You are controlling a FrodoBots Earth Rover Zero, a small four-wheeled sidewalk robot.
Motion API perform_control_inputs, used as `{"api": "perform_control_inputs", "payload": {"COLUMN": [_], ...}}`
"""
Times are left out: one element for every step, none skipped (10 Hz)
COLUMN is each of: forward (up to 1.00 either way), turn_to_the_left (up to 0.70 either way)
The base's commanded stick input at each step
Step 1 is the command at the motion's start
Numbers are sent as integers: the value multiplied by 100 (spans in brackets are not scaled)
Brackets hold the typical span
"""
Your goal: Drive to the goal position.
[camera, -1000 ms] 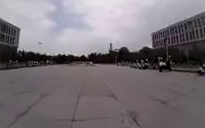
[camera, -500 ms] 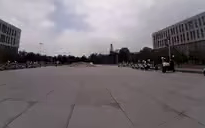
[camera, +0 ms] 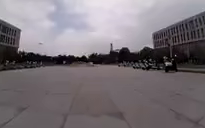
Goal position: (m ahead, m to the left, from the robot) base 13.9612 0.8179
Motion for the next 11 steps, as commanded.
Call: {"api": "perform_control_inputs", "payload": {"forward": [70, 70, 70, 70, 70, 70, 70, 70, 70, 70, 70], "turn_to_the_left": [0, 0, 0, 0, 0, 0, 0, 0, 0, 0, 0]}}
